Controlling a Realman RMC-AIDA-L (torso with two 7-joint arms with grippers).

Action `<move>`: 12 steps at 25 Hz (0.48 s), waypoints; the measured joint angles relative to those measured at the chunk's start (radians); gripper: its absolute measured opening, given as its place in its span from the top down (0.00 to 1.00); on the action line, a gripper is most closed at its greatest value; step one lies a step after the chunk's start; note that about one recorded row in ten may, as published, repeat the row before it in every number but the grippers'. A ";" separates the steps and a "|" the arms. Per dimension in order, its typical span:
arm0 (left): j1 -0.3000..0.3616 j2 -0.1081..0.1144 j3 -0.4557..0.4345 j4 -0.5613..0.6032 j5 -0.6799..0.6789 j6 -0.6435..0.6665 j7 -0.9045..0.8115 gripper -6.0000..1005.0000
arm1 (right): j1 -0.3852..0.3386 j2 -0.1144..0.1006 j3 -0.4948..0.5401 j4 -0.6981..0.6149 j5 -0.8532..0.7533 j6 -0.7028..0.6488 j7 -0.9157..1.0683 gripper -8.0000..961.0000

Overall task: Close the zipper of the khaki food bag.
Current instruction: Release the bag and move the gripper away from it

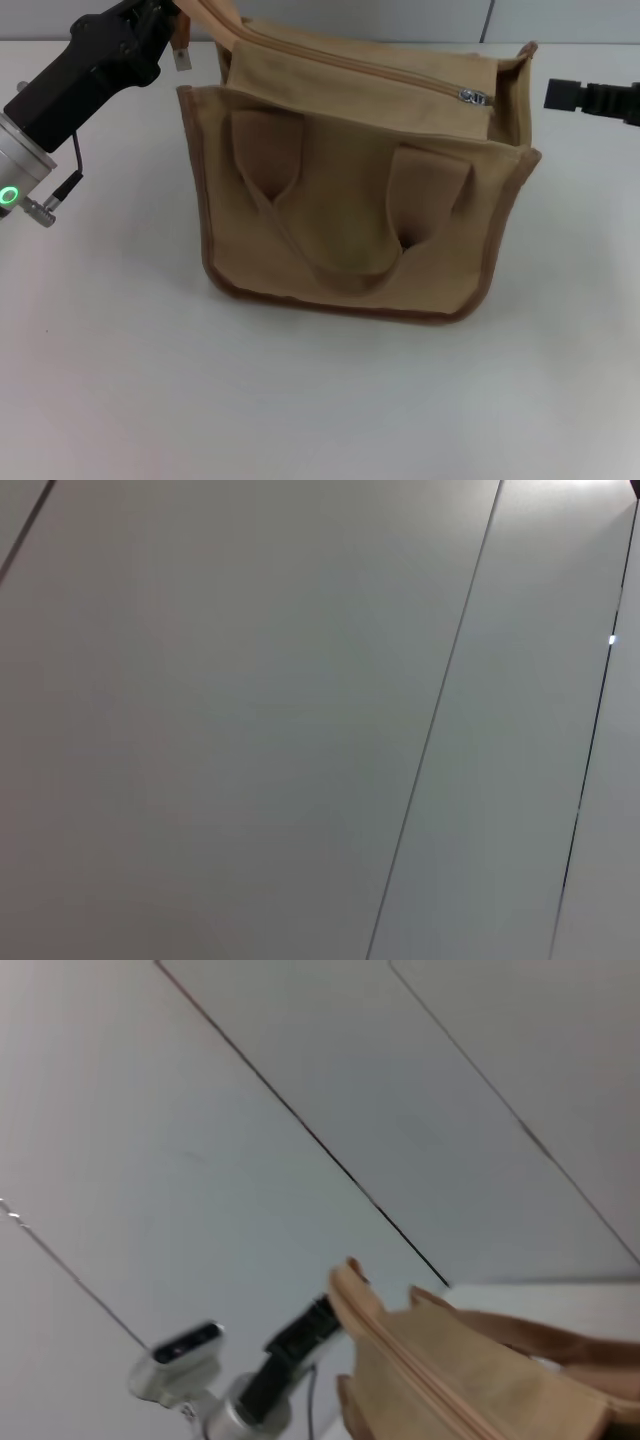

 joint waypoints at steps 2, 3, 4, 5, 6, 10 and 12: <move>0.000 0.000 0.000 0.000 0.000 0.000 0.000 0.92 | 0.000 -0.001 0.009 0.016 0.008 -0.006 -0.027 0.91; 0.000 0.000 0.000 0.000 0.000 0.000 0.000 0.92 | -0.004 -0.001 0.019 0.035 0.015 -0.010 -0.070 0.88; 0.001 0.000 0.001 0.000 0.000 0.000 0.000 0.92 | -0.006 -0.001 0.023 0.041 0.017 -0.012 -0.087 0.85; 0.001 0.000 0.001 0.000 0.000 0.000 0.000 0.92 | -0.006 -0.001 0.023 0.041 0.017 -0.012 -0.087 0.81; 0.001 0.000 0.001 0.000 0.000 0.000 -0.001 0.92 | -0.010 -0.001 0.029 0.050 0.017 -0.013 -0.111 0.78; 0.003 0.000 0.000 0.000 0.000 0.000 -0.002 0.91 | -0.014 -0.001 0.031 0.053 0.017 -0.013 -0.125 0.70; 0.006 0.000 0.000 -0.003 0.000 0.000 -0.002 0.91 | -0.016 -0.001 0.033 0.054 0.019 -0.015 -0.132 0.65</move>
